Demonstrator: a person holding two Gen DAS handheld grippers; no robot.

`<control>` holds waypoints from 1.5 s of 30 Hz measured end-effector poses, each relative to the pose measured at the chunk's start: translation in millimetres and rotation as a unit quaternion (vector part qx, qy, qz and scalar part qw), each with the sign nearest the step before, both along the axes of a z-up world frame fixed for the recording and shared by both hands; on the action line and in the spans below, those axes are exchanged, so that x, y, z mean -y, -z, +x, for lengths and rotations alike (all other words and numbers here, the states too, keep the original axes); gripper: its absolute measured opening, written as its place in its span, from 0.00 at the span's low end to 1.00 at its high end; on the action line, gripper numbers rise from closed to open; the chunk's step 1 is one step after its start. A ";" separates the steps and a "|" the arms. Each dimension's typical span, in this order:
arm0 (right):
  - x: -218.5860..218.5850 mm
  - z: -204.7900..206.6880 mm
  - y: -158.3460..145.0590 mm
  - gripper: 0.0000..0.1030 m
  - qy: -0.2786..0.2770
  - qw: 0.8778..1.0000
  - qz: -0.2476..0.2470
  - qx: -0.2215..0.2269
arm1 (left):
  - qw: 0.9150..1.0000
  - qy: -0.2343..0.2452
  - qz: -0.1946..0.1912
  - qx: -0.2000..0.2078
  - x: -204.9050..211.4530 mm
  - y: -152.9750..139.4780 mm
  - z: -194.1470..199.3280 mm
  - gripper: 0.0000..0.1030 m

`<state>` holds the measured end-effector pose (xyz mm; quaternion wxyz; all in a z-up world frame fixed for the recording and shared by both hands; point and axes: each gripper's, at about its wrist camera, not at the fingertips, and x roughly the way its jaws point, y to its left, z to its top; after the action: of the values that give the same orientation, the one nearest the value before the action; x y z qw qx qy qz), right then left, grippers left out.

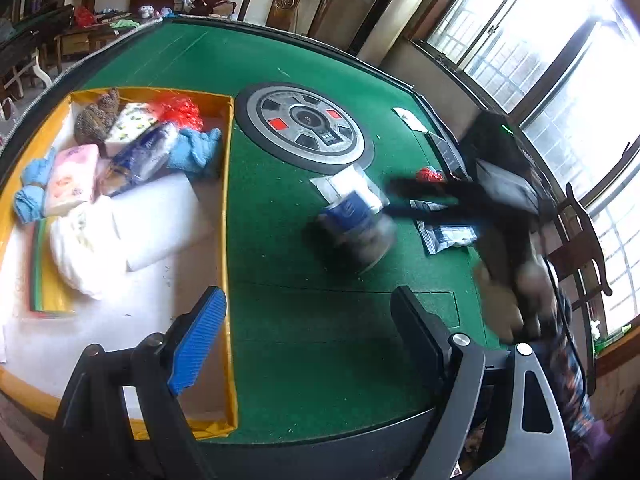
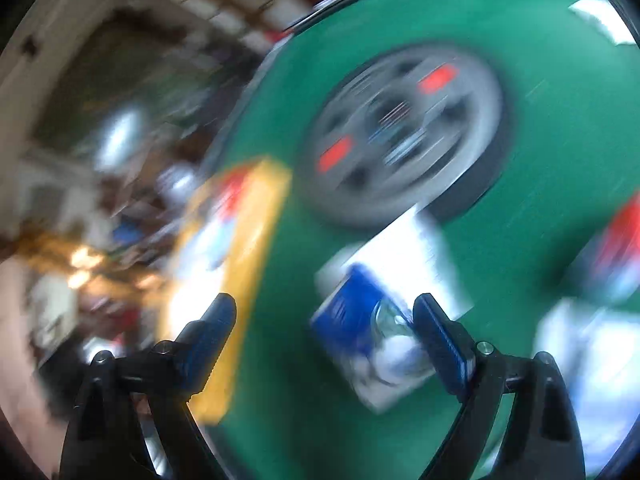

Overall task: Organize soft objects
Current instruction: 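Grasp the blue-labelled cotton pad pack with the left tool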

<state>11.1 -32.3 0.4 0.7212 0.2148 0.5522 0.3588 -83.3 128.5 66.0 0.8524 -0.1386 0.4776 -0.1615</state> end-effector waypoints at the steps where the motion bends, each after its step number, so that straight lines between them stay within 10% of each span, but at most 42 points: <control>1: -4.6 -20.5 -1.1 0.85 -0.031 0.999 0.016 0.004 | 1.000 0.003 -0.001 -0.001 2.9 1.7 0.8 0.82; 9: 91.6 -78.8 -24.1 0.85 0.164 0.976 0.017 0.144 | 0.999 0.029 0.029 -0.022 55.0 26.1 7.6 0.82; 18: 165.1 -72.8 -8.1 0.84 0.286 0.948 0.081 0.112 | 0.994 -0.004 0.109 0.009 86.9 45.1 44.5 0.82; 23: 176.0 -70.8 -14.9 0.85 0.312 0.938 0.097 0.119 | 0.990 0.004 0.138 0.015 96.3 62.2 58.0 0.82; 27: 162.1 -63.5 -12.0 0.85 0.318 0.936 0.099 0.112 | 0.989 0.036 0.135 0.042 106.4 60.7 54.2 0.31; 45: 161.6 -61.2 1.7 0.85 0.336 0.935 0.049 0.104 | 0.993 0.030 0.062 0.095 72.9 20.5 21.0 0.23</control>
<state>-50.1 -193.9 -1.3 0.8418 0.3842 0.3515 0.1421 -62.3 55.6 45.5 0.8957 -0.0549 0.4076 -0.1692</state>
